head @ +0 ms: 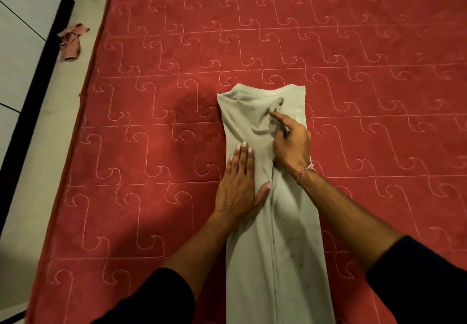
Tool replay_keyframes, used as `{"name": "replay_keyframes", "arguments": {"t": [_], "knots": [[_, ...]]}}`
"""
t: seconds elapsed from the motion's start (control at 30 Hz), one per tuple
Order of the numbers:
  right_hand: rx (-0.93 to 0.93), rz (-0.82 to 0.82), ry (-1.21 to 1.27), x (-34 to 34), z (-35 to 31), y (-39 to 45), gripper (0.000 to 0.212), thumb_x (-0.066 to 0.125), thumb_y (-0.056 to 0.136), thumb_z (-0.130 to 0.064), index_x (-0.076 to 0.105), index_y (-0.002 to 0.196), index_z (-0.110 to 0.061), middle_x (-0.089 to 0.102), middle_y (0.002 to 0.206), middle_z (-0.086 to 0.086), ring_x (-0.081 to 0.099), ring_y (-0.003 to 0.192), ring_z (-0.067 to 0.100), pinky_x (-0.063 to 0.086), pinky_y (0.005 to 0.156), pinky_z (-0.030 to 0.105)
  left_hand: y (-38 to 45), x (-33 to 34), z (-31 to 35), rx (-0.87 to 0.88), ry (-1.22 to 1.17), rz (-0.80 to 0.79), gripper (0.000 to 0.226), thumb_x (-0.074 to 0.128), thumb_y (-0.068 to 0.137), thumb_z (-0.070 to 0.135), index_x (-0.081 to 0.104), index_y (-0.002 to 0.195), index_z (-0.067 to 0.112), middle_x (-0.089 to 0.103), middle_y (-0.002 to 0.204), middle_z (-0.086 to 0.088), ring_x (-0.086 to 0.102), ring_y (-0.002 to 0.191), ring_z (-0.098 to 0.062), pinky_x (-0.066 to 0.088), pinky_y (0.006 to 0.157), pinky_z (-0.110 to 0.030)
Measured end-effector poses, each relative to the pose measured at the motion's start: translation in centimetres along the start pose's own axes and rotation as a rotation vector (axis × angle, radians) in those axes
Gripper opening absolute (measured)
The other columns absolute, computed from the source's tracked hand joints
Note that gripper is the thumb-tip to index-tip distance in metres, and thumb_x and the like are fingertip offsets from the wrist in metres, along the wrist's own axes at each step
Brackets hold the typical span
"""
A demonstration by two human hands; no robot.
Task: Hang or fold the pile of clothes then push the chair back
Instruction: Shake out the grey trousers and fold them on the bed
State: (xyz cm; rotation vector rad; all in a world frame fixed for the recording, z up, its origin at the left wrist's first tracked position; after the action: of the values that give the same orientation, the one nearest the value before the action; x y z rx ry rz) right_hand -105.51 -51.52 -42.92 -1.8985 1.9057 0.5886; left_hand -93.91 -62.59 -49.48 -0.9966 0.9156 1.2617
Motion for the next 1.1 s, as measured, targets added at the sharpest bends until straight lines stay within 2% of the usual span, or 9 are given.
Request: {"name": "replay_keyframes", "arguments": {"t": [0.1,0.2,0.4,0.47,0.6,0.77,0.9,1.0,1.1], "knots": [[-0.110,0.031,-0.132,0.3,0.4,-0.2,0.048,0.049,0.084,0.012,0.070,0.123,-0.005,0.070,0.124,0.013,0.067,0.114,0.029,0.051,0.102,0.045,-0.1,0.2,0.1,0.014,0.022,-0.015,0.094,0.028,0.098,0.066,-0.010,0.157,0.004,-0.017,0.165,-0.015,-0.018,0.152,-0.024,0.000,0.126,-0.040],[-0.028,0.010,-0.145,0.7,1.8,-0.3,0.043,0.056,0.094,-0.002,0.059,0.136,-0.009,0.070,0.121,0.014,0.067,0.106,0.031,0.054,0.094,0.044,-0.2,0.3,0.1,0.008,0.039,-0.045,0.095,0.025,0.096,0.069,-0.007,0.158,0.005,-0.016,0.165,-0.016,-0.018,0.152,-0.025,-0.002,0.125,-0.042],[0.287,0.041,-0.070,0.2,3.3,0.8,0.058,0.075,0.087,-0.026,0.046,0.135,-0.010,0.070,0.110,0.010,0.065,0.101,0.032,0.051,0.082,0.038,3.2,-1.5,-1.1,0.008,0.085,0.094,0.064,0.029,0.105,0.044,0.036,0.148,-0.004,0.037,0.152,-0.025,0.034,0.142,-0.036,0.025,0.120,-0.046],[0.260,0.041,-0.055,0.1,2.9,1.2,0.057,0.071,0.089,-0.023,0.046,0.139,-0.013,0.069,0.102,0.007,0.064,0.094,0.029,0.049,0.080,0.036,5.4,-2.5,-2.2,-0.043,0.077,0.142,0.059,0.030,0.105,0.034,0.032,0.149,-0.005,0.033,0.155,-0.026,0.029,0.146,-0.036,0.021,0.122,-0.047],[0.003,-0.040,-0.044,0.4,2.0,1.9,0.061,0.048,0.085,0.004,0.056,0.137,-0.026,0.063,0.089,-0.005,0.055,0.067,0.011,0.049,0.072,0.031,9.0,-3.2,-5.0,-0.142,-0.005,0.090,0.063,0.025,0.107,0.034,0.011,0.156,-0.004,0.007,0.164,-0.023,0.004,0.154,-0.031,0.008,0.126,-0.043],[0.025,0.021,-0.048,0.6,3.1,2.2,0.051,0.042,0.091,0.011,0.067,0.130,-0.011,0.067,0.119,0.005,0.065,0.104,0.019,0.054,0.097,0.040,11.5,-2.9,-7.8,-0.148,0.039,0.029,0.075,0.012,0.103,0.054,0.000,0.157,0.003,-0.006,0.166,-0.017,-0.009,0.154,-0.026,0.002,0.126,-0.043],[-0.041,0.011,-0.214,1.2,3.3,1.9,0.047,0.051,0.097,-0.010,0.053,0.144,-0.010,0.056,0.141,0.014,0.060,0.121,0.030,0.051,0.102,0.041,12.5,-2.6,-8.7,-0.121,0.070,0.023,0.083,0.008,0.099,0.065,-0.003,0.159,0.009,-0.009,0.166,-0.011,-0.011,0.153,-0.026,-0.004,0.124,-0.042],[-0.073,-0.062,-0.387,1.6,2.6,1.7,0.068,0.064,0.094,-0.033,0.037,0.155,-0.017,0.043,0.154,0.008,0.063,0.111,0.024,0.053,0.092,0.036,12.9,-2.7,-9.0,-0.102,0.066,0.057,0.070,0.010,0.103,0.055,0.001,0.159,0.015,-0.007,0.167,-0.010,-0.006,0.154,-0.027,0.001,0.125,-0.043],[-0.105,-0.120,-0.479,1.8,2.3,1.9,0.079,0.069,0.092,-0.031,0.027,0.158,-0.019,0.036,0.159,0.004,0.065,0.102,0.024,0.054,0.090,0.039,13.2,-4.5,-8.7,-0.200,-0.114,0.247,0.055,0.028,0.107,0.030,0.020,0.157,0.007,0.015,0.163,-0.020,0.017,0.150,-0.035,0.017,0.122,-0.043]]}}
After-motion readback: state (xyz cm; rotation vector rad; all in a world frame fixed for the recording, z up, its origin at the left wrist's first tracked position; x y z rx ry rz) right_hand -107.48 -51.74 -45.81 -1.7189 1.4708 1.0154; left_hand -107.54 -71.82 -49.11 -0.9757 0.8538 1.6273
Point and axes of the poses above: each hand's wrist, its own y-axis towards the middle knuckle, its own x-axis out of the palm, z = x × y, the point moved 6 cm from there along y, towards the middle knuckle
